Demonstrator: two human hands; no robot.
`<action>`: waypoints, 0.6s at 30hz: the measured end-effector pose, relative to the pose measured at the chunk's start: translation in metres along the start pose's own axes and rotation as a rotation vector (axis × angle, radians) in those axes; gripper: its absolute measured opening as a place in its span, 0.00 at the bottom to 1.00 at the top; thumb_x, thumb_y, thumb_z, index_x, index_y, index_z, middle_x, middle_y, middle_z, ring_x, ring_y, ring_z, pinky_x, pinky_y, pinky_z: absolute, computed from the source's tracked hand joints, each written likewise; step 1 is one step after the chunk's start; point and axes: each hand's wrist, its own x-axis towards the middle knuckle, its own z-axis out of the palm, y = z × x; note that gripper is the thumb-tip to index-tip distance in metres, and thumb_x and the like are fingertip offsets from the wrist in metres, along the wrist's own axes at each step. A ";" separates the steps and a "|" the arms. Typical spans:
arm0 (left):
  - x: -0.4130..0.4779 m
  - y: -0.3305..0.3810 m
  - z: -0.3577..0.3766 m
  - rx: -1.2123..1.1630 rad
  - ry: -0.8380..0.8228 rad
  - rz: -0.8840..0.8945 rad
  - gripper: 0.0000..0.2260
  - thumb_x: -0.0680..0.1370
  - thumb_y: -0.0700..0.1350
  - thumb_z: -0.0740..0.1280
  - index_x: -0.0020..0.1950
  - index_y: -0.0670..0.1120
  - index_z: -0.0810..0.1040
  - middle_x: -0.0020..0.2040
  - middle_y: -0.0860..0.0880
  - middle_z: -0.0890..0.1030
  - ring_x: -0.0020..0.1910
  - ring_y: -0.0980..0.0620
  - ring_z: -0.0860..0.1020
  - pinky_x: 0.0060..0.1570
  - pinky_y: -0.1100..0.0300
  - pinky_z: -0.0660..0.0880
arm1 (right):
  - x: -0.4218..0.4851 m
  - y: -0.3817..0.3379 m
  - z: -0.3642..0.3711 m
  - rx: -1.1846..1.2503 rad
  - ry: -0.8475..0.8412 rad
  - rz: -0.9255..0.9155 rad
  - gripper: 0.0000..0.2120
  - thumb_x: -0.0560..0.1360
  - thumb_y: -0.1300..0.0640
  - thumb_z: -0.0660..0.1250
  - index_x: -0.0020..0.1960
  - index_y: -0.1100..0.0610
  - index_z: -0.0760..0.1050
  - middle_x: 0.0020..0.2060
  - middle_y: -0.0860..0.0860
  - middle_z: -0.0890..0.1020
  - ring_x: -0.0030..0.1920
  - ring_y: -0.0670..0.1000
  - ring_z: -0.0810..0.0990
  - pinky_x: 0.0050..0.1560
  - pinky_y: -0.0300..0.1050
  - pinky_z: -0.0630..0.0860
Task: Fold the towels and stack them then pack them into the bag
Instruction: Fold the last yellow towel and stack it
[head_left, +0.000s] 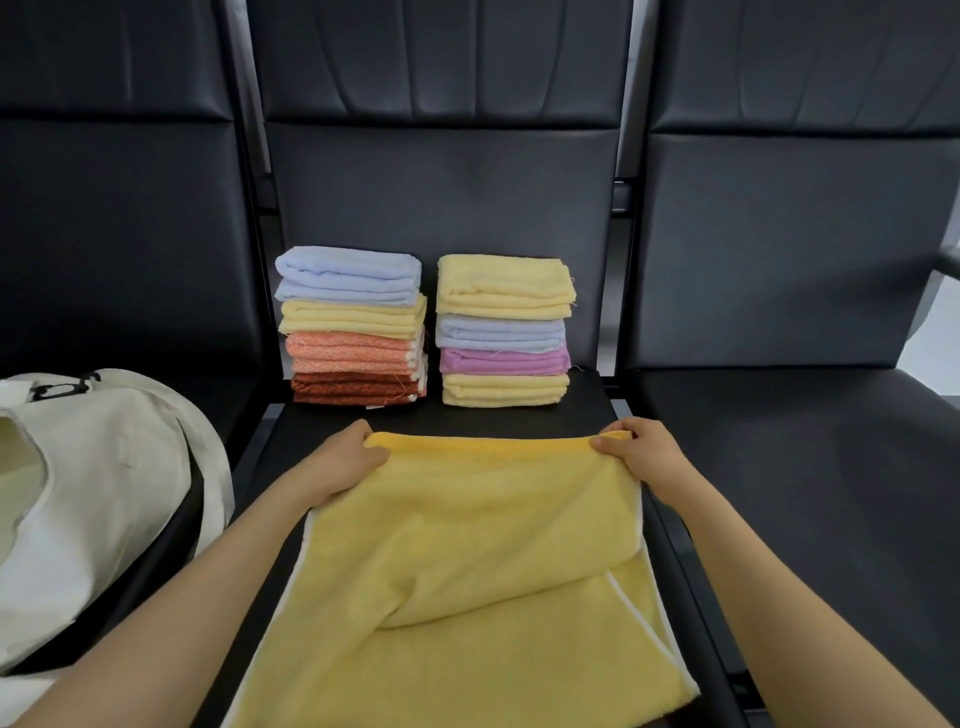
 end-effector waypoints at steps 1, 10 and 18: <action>0.000 0.001 -0.001 0.014 0.023 0.012 0.10 0.80 0.49 0.62 0.57 0.45 0.70 0.46 0.45 0.78 0.39 0.51 0.75 0.35 0.58 0.69 | 0.001 -0.002 0.001 -0.044 0.032 -0.030 0.05 0.75 0.56 0.70 0.49 0.56 0.77 0.44 0.48 0.76 0.48 0.50 0.75 0.42 0.42 0.72; 0.020 -0.001 0.013 0.297 0.222 0.007 0.17 0.79 0.48 0.66 0.65 0.45 0.68 0.61 0.45 0.72 0.54 0.47 0.75 0.47 0.53 0.74 | 0.016 0.014 0.022 -0.308 0.115 -0.138 0.10 0.76 0.58 0.67 0.57 0.57 0.77 0.57 0.54 0.77 0.52 0.51 0.75 0.49 0.40 0.70; 0.034 -0.007 0.001 0.360 0.023 0.062 0.19 0.78 0.47 0.68 0.68 0.49 0.71 0.65 0.46 0.72 0.67 0.46 0.65 0.63 0.53 0.67 | 0.015 0.004 0.011 -0.560 -0.112 -0.129 0.17 0.78 0.58 0.66 0.66 0.55 0.71 0.63 0.55 0.69 0.53 0.51 0.73 0.55 0.39 0.69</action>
